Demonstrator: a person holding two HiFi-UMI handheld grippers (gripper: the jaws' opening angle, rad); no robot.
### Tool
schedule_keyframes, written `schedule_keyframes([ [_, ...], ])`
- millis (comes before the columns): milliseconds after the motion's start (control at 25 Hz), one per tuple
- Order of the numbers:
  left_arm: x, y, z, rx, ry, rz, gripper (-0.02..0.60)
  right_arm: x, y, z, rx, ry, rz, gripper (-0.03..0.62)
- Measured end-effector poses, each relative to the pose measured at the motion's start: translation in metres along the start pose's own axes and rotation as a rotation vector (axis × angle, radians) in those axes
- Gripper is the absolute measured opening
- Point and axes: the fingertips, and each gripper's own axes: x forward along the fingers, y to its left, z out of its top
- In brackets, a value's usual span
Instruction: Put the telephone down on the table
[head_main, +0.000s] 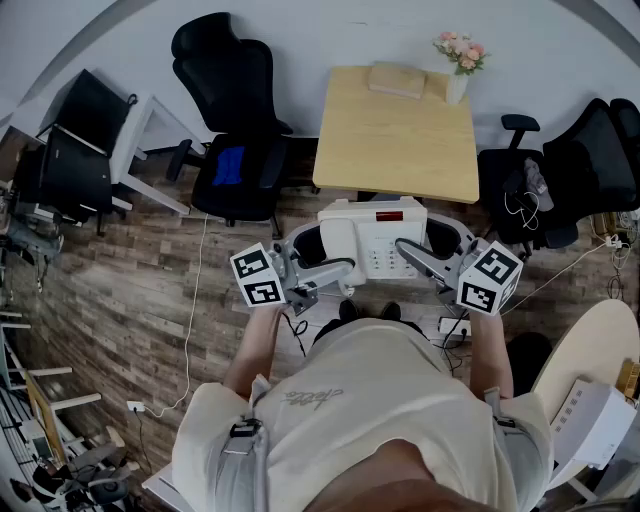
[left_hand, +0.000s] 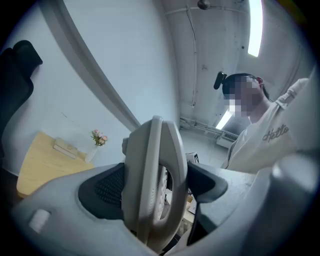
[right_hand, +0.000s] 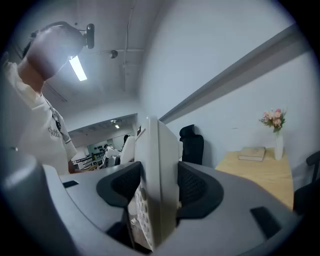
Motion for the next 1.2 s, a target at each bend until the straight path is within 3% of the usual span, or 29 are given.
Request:
schedule_keyframes([
  [600, -0.036, 0.031, 0.005, -0.011, 0.005, -0.052, 0.380, 0.045, 0.005, -0.004, -0.013, 0.003, -0.040, 0.216],
  [800, -0.035, 0.045, -0.006, -0.043, 0.008, -0.060, 0.380, 0.049, -0.006, -0.022, 0.045, 0.009, -0.061, 0.215],
  [960, -0.045, 0.069, 0.007, -0.073, 0.005, -0.067, 0.380, 0.073, -0.017, -0.018, 0.076, 0.022, -0.075, 0.215],
  [1200, -0.019, 0.107, 0.006, -0.107, 0.043, -0.042, 0.380, 0.079, -0.064, -0.018, 0.116, 0.020, -0.065, 0.216],
])
